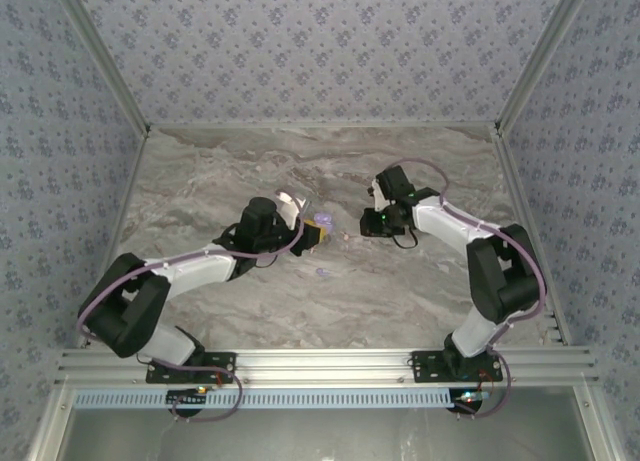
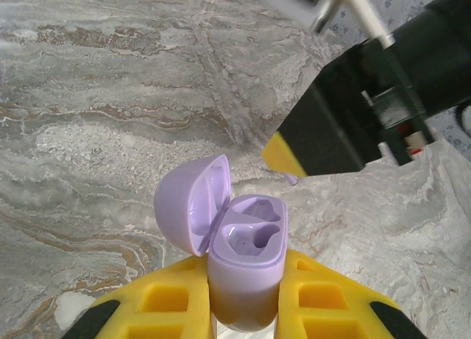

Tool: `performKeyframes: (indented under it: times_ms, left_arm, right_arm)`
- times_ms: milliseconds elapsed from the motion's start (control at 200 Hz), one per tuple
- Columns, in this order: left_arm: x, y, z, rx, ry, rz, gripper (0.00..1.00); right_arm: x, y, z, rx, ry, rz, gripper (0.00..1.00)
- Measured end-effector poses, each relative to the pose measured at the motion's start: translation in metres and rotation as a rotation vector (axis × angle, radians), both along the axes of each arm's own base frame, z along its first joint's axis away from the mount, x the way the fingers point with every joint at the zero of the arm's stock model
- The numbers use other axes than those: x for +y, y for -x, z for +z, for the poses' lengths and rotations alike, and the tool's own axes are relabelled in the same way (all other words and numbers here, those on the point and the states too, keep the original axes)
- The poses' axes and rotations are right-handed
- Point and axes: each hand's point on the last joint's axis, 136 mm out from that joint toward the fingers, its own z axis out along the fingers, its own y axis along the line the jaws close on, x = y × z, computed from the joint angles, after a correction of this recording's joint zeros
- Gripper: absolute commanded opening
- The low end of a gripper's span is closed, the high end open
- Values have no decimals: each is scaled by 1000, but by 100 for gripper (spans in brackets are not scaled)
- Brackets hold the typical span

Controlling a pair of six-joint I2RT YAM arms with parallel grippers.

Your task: Insert the wireless bluetooth earbuds into the charging case

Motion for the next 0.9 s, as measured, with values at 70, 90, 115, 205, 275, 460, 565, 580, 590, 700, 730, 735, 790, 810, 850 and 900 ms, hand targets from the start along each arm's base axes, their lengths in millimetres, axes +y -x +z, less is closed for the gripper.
performKeyframes:
  times_ms: [70,90,115,205,275,460,565,580,590,700,730,735,790,810,850,900]
  left_arm:
    - [-2,-3,-5,17,9,8,10]
    - [-3,-3,-6,21,12,10,11]
    - [-3,-4,-7,26,17,13,11]
    - [-5,-7,-8,33,39,22,11]
    - [-7,-8,-7,36,57,26,11]
    - [-13,-9,-2,35,95,22,11]
    - [-18,-7,2,29,112,9,11]
    - [-18,-6,1,31,112,6,11]
    - [-19,-6,1,31,114,6,11]
    - [-22,-4,2,32,121,-5,10]
    - [-23,-3,3,33,125,-7,11]
    - [-23,-3,3,33,125,-7,11]
    - [-25,-2,5,27,135,-14,11]
    - [-25,-2,7,25,140,-17,11]
    - [-27,-1,10,18,153,-23,11]
    - [-28,-2,14,7,168,-23,11]
  right_arm:
    - [2,-2,11,-25,-32,1,22]
    - [3,-3,14,-29,-40,0,22]
    - [4,-3,17,-36,-48,1,22]
    - [7,-3,26,-51,-74,3,22]
    - [9,-5,35,-65,-93,7,22]
    - [18,-15,66,-139,-150,20,22]
    - [23,-22,84,-181,-177,26,22]
    - [24,-23,86,-186,-182,26,22]
    - [24,-24,88,-189,-184,27,22]
    - [30,-30,105,-227,-213,34,22]
    - [32,-31,110,-236,-220,37,22]
    - [32,-32,110,-237,-220,37,22]
    - [34,-33,116,-248,-231,40,22]
    - [35,-33,118,-252,-233,42,22]
    - [38,-33,121,-257,-241,47,22]
    - [41,-32,123,-260,-246,55,22]
